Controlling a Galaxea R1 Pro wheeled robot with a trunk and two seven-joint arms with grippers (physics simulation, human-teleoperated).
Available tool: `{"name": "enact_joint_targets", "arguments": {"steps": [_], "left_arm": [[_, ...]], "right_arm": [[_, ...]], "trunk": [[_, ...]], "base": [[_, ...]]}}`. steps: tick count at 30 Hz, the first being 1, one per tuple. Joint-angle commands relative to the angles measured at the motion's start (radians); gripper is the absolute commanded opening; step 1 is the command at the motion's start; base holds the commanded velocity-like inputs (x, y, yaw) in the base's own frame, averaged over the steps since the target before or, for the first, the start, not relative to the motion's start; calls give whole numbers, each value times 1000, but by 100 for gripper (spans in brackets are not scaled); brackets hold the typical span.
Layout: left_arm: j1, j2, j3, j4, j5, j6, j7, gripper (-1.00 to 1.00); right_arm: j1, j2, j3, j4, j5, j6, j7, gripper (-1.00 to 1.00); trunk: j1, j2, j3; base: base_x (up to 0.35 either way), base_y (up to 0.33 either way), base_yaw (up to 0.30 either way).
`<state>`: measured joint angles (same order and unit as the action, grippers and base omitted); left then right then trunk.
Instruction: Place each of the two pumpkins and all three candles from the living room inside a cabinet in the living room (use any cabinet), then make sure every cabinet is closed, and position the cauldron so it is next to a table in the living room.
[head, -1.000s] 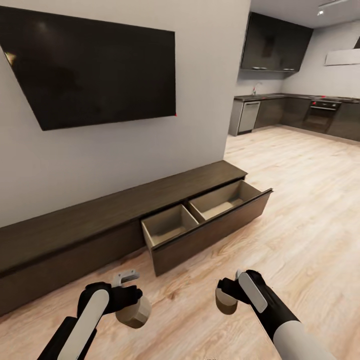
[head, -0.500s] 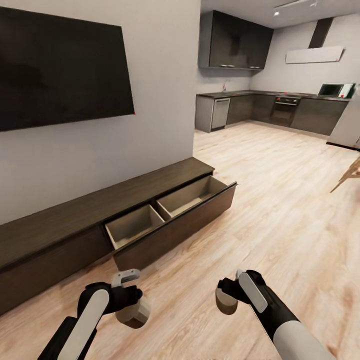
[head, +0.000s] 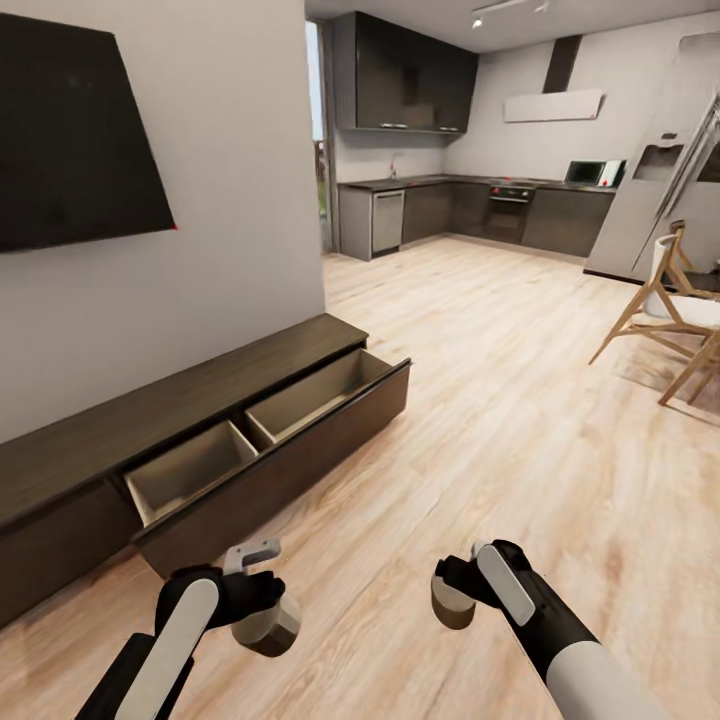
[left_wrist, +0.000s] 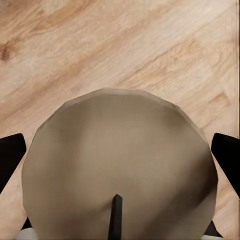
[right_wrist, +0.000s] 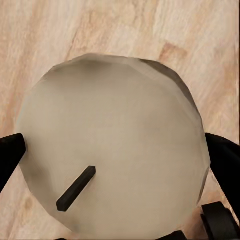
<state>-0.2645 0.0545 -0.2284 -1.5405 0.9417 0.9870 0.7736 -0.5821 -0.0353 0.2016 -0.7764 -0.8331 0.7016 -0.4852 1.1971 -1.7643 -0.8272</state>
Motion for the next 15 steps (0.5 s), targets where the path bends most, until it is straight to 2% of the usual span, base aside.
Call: {"name": "enact_joint_targets", "arguments": {"steps": [1, 9, 15], "left_arm": [[-1, 1, -2, -2, 9, 1, 10, -100], [0, 1, -2, -2, 9, 1, 10, -100], [-1, 1, -2, -1, 8, 1, 10, -100]], "right_arm": [[-1, -1, 6, -1, -11, -1, -11, -100], [-1, -1, 6, -1, -15, -1, -10, -100], [-1, -2, 7, -1, -59, -2, -10, -100]], "trunk": [[0, 0, -2], [0, 0, -4], [0, 0, -4]], "base": [[225, -273, -227], [232, -269, -87], [235, -268, -235]]}}
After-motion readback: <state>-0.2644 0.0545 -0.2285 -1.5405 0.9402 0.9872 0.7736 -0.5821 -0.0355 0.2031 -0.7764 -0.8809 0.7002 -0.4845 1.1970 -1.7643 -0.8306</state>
